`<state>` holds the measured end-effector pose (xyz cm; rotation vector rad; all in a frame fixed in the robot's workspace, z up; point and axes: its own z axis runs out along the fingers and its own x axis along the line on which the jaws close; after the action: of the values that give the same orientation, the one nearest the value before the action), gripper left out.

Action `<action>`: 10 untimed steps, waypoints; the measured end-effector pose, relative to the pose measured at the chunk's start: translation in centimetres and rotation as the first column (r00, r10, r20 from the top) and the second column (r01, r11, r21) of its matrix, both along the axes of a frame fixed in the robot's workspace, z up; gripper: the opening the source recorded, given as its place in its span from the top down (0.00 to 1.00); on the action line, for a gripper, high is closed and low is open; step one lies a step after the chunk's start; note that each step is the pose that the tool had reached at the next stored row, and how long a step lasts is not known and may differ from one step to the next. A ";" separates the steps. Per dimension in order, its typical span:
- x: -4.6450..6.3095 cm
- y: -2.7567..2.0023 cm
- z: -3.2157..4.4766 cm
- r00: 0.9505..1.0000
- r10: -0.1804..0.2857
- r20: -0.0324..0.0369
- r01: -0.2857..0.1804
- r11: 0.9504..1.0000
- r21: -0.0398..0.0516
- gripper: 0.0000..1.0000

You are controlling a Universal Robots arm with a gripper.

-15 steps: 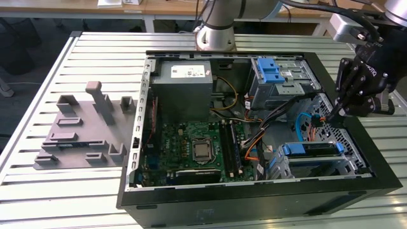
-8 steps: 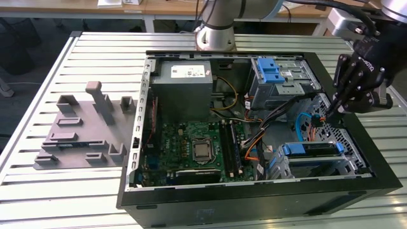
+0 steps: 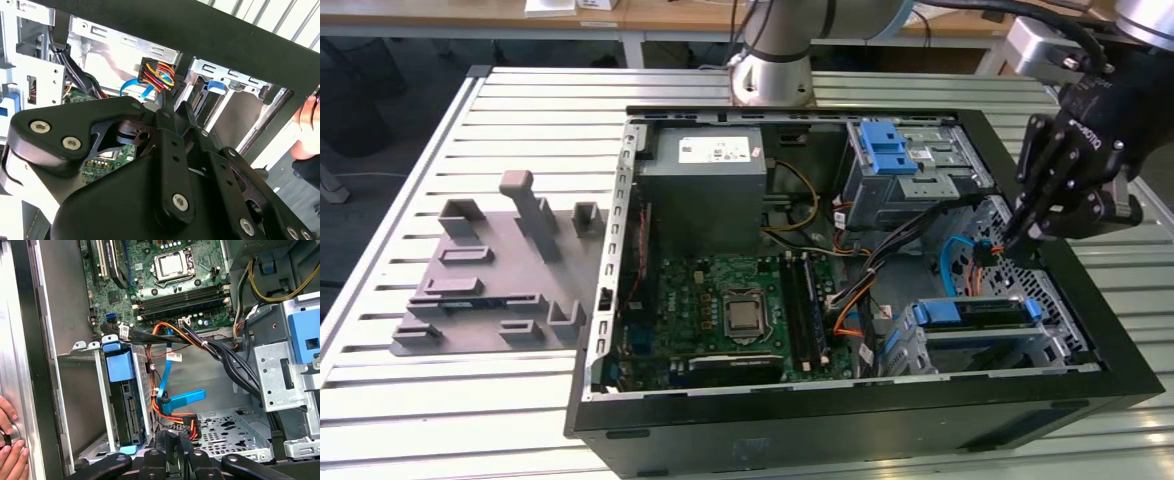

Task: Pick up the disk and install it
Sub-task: 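Insert the first disk wire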

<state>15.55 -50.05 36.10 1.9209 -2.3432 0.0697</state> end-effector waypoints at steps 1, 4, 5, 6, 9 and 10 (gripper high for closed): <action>0.0 0.02 -0.07 1.000 0.000 -0.001 0.000 1.000 -0.001 0.75; 0.1 0.11 -0.26 1.000 0.000 -0.004 0.000 1.000 -0.001 0.75; 0.1 0.15 -0.31 1.000 0.000 -0.005 0.000 1.000 -0.001 0.75; 0.2 0.18 -0.36 1.000 0.000 -0.006 0.000 1.000 -0.001 0.75; 0.2 0.25 -0.47 1.000 0.000 -0.007 0.000 1.000 -0.004 0.75; 0.2 0.26 -0.51 1.000 0.000 -0.007 0.000 1.000 -0.007 0.75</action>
<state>15.77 -49.79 35.59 1.9147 -2.3355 0.0709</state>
